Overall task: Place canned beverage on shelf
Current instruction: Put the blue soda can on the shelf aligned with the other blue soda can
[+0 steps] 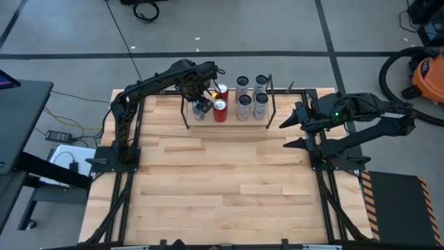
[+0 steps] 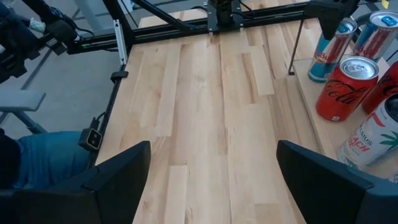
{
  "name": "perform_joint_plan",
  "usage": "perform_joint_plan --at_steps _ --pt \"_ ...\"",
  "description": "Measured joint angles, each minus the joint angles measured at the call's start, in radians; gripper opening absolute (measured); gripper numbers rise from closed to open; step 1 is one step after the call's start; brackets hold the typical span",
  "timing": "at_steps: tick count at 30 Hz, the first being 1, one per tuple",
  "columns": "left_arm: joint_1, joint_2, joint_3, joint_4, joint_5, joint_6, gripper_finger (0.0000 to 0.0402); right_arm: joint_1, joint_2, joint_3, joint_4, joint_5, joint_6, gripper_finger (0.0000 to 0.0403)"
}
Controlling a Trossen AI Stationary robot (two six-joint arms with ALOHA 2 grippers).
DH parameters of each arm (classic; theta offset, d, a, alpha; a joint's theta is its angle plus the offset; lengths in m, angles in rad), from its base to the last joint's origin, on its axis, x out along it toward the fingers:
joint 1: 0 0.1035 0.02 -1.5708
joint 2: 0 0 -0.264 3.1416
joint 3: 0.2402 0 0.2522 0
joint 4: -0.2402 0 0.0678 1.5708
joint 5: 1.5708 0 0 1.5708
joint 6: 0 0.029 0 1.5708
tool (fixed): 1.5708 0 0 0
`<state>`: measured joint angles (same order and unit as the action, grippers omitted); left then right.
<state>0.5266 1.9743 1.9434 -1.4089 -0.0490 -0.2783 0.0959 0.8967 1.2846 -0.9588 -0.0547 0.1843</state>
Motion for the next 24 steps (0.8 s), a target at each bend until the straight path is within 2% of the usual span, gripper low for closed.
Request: perform_joint_plan --at_steps 24 --pt "0.004 -0.003 -0.001 0.020 0.006 0.028 0.0259 0.000 0.000 0.000 0.000 0.000 0.004 0.0358"
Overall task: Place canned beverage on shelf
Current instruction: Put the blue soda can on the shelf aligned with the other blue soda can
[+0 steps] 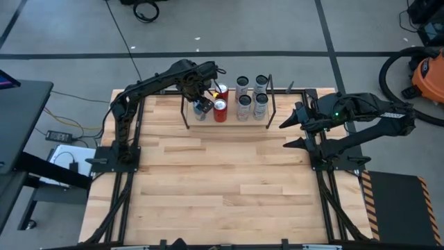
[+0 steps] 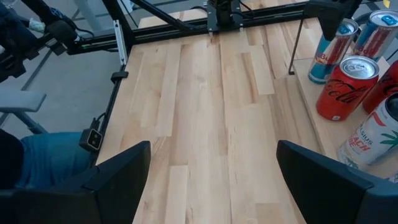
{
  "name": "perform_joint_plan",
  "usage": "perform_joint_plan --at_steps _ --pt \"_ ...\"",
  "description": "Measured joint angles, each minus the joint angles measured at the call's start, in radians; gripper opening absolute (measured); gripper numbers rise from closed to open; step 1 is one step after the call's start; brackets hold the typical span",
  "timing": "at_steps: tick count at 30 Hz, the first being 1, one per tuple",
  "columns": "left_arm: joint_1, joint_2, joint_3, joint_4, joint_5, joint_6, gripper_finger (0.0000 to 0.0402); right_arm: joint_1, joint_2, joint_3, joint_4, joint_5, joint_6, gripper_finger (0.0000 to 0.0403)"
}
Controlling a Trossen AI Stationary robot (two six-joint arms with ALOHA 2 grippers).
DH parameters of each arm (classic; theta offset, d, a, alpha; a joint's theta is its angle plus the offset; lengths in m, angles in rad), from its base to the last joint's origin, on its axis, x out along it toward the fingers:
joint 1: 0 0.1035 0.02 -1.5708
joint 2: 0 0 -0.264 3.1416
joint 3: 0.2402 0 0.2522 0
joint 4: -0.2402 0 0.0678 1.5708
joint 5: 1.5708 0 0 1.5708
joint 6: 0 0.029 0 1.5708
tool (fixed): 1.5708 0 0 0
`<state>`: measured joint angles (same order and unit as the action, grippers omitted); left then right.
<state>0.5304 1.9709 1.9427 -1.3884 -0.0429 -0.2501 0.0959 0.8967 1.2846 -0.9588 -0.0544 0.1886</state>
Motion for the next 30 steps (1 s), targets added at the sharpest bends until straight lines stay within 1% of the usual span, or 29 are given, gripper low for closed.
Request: perform_joint_plan --at_steps 15,20,26,30 --pt "0.000 -0.002 0.000 0.002 -0.001 0.011 0.0259 0.000 0.000 0.000 0.000 0.000 0.000 0.0358" --pt "-0.001 -0.002 0.000 0.001 -0.028 0.033 0.0259 0.000 0.000 0.000 0.000 0.000 0.000 0.0358" --pt "0.000 -0.002 0.000 0.011 -0.036 0.020 0.0259 0.000 0.000 0.000 0.000 0.000 0.000 0.0358" --pt "-0.002 -0.002 0.000 0.019 -0.032 0.012 0.0267 0.000 0.000 0.000 0.000 0.000 0.000 0.0358"
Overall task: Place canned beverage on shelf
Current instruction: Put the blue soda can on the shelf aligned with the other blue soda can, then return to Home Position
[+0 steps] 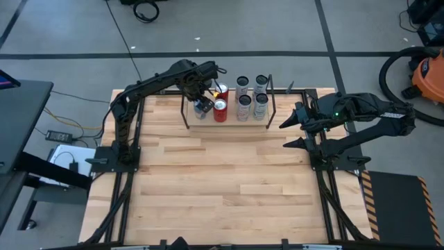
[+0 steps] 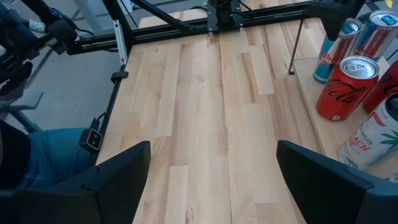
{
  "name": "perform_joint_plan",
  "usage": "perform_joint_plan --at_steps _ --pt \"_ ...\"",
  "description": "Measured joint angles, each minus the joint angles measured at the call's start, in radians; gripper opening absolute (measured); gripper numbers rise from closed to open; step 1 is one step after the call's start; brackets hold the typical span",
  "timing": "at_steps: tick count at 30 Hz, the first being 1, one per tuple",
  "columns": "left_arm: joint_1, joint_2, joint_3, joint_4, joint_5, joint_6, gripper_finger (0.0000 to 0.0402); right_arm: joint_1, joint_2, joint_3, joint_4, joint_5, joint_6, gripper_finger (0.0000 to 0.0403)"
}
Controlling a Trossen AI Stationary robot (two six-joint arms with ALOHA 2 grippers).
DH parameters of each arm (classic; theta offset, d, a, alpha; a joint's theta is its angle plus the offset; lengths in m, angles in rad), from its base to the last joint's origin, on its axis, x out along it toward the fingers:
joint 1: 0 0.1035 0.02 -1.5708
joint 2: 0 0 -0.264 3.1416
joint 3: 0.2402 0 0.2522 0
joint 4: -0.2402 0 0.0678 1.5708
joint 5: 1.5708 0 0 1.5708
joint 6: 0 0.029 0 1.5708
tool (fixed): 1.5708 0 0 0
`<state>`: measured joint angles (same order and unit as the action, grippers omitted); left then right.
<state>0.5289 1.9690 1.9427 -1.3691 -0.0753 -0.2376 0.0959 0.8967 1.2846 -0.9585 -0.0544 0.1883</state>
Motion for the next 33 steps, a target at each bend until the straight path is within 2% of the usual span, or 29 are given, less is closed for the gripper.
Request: perform_joint_plan --at_steps 6,15,23,29,33 --pt "-0.005 -0.002 0.000 0.013 -0.002 0.012 0.0286 0.000 0.000 0.000 0.000 0.000 0.000 0.0358" --pt "-0.004 -0.010 0.000 0.001 0.000 0.013 0.0288 0.000 0.000 0.000 0.000 0.000 0.000 0.0358" --pt "-0.010 -0.093 0.000 -0.006 -0.014 -0.005 0.0288 0.000 0.000 0.000 0.000 0.000 0.000 0.0358" --pt "-0.070 -0.181 0.000 -0.012 -0.024 0.007 0.0288 0.000 0.000 0.000 0.001 0.000 0.000 0.0358" --pt "-0.145 -0.268 0.000 -0.010 -0.136 0.021 0.0288 0.000 0.000 0.000 0.003 0.000 0.000 0.0358"
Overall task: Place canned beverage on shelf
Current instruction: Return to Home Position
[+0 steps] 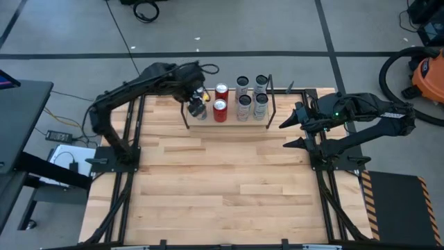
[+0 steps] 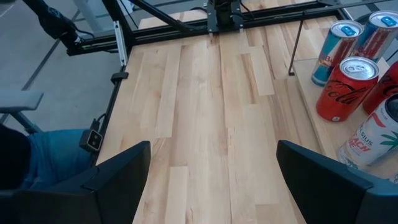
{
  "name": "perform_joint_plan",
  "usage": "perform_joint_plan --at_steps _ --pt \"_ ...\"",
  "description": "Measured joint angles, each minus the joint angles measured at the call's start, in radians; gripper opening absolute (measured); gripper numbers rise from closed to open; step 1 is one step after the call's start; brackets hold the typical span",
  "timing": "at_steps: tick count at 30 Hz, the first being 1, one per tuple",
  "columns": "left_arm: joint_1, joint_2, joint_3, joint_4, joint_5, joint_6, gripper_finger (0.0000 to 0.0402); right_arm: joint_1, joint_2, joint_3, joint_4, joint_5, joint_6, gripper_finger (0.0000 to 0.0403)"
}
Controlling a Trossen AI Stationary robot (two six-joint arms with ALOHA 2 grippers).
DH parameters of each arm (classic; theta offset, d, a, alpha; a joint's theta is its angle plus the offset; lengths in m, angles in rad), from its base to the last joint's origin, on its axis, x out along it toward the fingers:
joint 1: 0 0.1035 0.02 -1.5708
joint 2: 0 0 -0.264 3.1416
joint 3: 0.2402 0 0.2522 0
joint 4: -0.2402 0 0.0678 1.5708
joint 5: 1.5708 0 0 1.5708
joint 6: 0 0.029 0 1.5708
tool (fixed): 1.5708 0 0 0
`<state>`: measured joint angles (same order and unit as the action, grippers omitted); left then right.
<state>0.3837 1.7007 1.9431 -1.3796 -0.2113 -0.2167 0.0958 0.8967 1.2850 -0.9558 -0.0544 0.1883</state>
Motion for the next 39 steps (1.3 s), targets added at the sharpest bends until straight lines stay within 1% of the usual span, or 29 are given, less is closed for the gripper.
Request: perform_joint_plan --at_steps 3,10,15,22,24,26,28,30,32,34,37,39 --pt "-0.056 -0.070 0.000 0.001 -0.086 -0.007 0.0288 0.000 0.000 0.000 0.002 0.000 0.000 0.0358" --pt "-0.191 -0.213 0.001 0.008 -0.128 -0.035 0.0288 0.000 0.000 0.000 0.006 0.001 -0.002 0.0358" --pt "-0.296 -0.283 0.001 0.022 -0.289 -0.054 0.0288 0.000 0.000 0.000 0.072 0.036 -0.005 0.0358" --pt "-0.391 -0.323 0.001 -0.002 -0.314 -0.089 0.0288 -0.001 -0.006 0.000 0.156 0.027 -0.015 0.0358" --pt "-0.420 -0.326 0.001 -0.031 -0.356 -0.118 0.0288 -0.001 -0.035 0.006 0.155 -0.013 -0.025 0.0358" --pt "-0.452 -0.335 0.000 -0.085 -0.424 -0.159 0.0288 -0.001 -0.083 0.018 0.160 -0.057 -0.065 0.0358" --pt "-0.484 -0.344 0.000 -0.119 -0.500 -0.213 0.0288 0.000 -0.144 0.020 0.170 -0.068 -0.107 0.0358" --pt "-0.520 -0.351 -0.009 -0.138 -0.554 -0.247 0.0288 0.000 -0.202 0.020 0.177 -0.057 -0.118 0.0358" --pt "-0.552 -0.369 -0.043 -0.134 -0.591 -0.259 0.0288 0.000 -0.258 0.020 0.170 -0.025 -0.121 0.0358" --pt "-0.583 -0.397 -0.102 -0.126 -0.629 -0.290 0.0288 0.000 -0.309 0.007 0.167 0.008 -0.121 0.0358" --pt "-0.619 -0.456 -0.230 -0.116 -0.686 -0.364 0.0288 0.000 -0.387 -0.034 0.171 0.014 -0.124 0.0358" --pt "-0.634 -0.497 -0.322 -0.087 -0.700 -0.408 0.0288 0.000 -0.429 -0.068 0.183 0.018 -0.130 0.0358"
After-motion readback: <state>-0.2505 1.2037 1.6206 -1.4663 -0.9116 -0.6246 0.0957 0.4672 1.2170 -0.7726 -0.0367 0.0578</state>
